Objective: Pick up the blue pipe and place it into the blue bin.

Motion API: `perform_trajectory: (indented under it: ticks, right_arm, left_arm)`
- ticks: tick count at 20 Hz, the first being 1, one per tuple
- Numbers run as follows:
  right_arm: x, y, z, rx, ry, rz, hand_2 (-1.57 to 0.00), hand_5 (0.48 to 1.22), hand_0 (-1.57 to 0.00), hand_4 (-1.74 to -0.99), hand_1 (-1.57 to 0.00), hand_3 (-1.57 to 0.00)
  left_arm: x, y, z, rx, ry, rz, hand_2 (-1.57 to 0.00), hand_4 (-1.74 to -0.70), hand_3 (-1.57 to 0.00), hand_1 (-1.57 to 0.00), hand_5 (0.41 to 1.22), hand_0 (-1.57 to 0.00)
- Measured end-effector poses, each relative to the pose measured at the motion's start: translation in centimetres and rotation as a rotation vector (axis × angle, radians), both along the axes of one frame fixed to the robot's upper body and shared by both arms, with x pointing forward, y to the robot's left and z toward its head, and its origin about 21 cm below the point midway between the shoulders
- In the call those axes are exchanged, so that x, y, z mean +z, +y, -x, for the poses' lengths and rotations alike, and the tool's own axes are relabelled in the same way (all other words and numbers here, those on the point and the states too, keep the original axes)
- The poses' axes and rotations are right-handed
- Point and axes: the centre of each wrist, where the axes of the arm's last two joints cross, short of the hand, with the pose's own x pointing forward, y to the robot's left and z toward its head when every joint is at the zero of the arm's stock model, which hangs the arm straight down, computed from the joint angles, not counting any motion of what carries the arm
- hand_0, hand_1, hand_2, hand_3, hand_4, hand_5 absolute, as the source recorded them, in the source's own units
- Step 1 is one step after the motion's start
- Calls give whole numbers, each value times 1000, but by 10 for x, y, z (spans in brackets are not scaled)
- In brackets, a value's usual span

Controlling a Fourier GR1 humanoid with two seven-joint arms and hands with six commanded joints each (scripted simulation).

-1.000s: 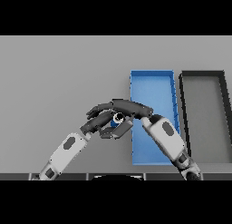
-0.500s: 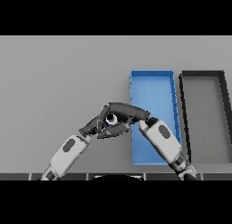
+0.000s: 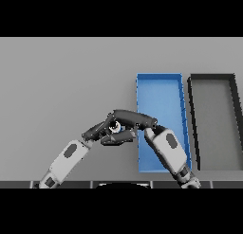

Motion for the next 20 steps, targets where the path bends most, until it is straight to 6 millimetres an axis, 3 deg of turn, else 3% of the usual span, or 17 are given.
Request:
perform_trajectory:
  ticks: [5, 8, 11, 15, 18, 20]
  right_arm:
    - [2, 0, 1, 8, 2, -62, -1568, 1216, -1568, -1484, -1568, -1567]
    - [1, 4, 2, 3, 7, -64, -1569, 1219, -1569, -1485, -1569, -1569]
    - [0, 0, 4, -2, -6, -81, -1570, 1220, -1570, -1487, -1570, -1570]
    - [3, -3, -1, -26, 5, -93, -1571, 1220, -1571, -1492, -1571, -1571]
    - [9, 0, -5, 13, 147, -167, -1571, 1221, -1571, -1492, -1571, -1571]
    - [23, -2, -6, 39, 218, -218, -1571, 1221, -1571, -1494, -1571, -1571]
  left_arm:
    - [-2, 3, -3, 28, -33, -46, -137, -880, -55, -134, 842, -163]
    - [-5, 3, -3, 64, -30, -82, -69, -826, -28, -68, 719, -83]
    - [-7, 7, -5, 77, -18, -70, -35, -842, -14, -34, 636, -42]
    - [-4, 8, -2, 127, 66, -91, -14, -880, -5, -13, 605, -17]
    - [-7, 8, 1, 136, 69, -120, -7, -876, -2, -6, 555, -8]
    - [-8, 6, 3, 133, 77, -128, -4, -870, -1, -4, 535, -5]
